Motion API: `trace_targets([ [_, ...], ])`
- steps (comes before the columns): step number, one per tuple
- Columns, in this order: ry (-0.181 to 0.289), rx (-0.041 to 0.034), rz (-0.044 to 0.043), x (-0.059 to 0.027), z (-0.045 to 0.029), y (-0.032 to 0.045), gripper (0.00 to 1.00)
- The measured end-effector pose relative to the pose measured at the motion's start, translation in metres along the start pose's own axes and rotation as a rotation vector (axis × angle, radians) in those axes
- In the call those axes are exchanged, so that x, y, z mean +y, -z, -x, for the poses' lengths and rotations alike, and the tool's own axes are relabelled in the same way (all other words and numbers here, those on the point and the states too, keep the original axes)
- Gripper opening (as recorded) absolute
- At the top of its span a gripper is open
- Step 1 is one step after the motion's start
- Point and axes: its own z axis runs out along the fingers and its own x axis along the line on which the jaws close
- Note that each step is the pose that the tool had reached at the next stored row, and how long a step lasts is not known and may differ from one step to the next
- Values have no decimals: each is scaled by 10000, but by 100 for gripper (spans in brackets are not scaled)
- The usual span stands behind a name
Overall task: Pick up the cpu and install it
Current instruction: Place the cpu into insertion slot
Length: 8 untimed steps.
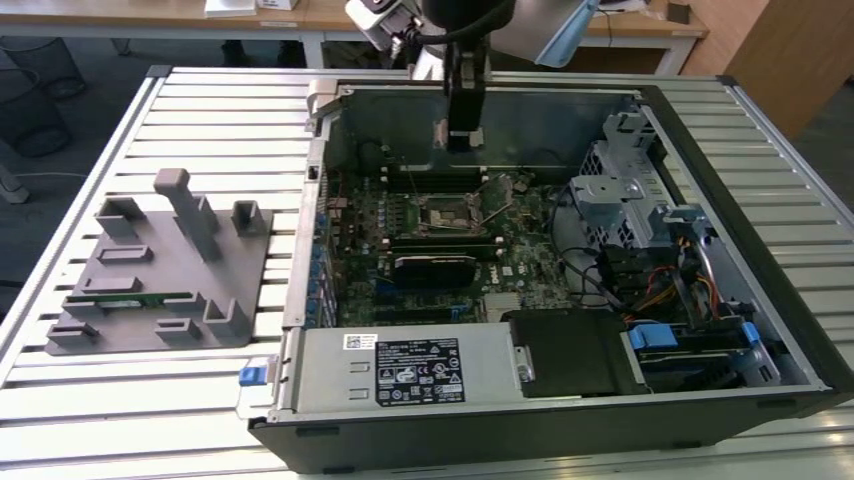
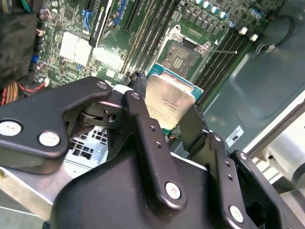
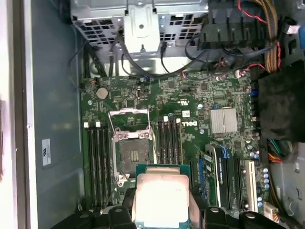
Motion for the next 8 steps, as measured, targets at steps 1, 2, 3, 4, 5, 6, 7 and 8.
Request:
trace_targets([
  [1,-154,-6,1,0,-1,-1,53],
  [2,-318,-11,3,0,-1,-3,53],
  [3,-456,-18,4,0,-3,-3,53],
  [4,-595,-22,6,-1,-4,-5,53],
  [5,-719,-27,8,-1,-6,-6,53],
  [6,-809,-29,9,-1,-6,-7,53],
  [7,-852,-32,9,-1,-6,-7,53],
  [8,-861,-33,9,-1,-6,-7,53],
])
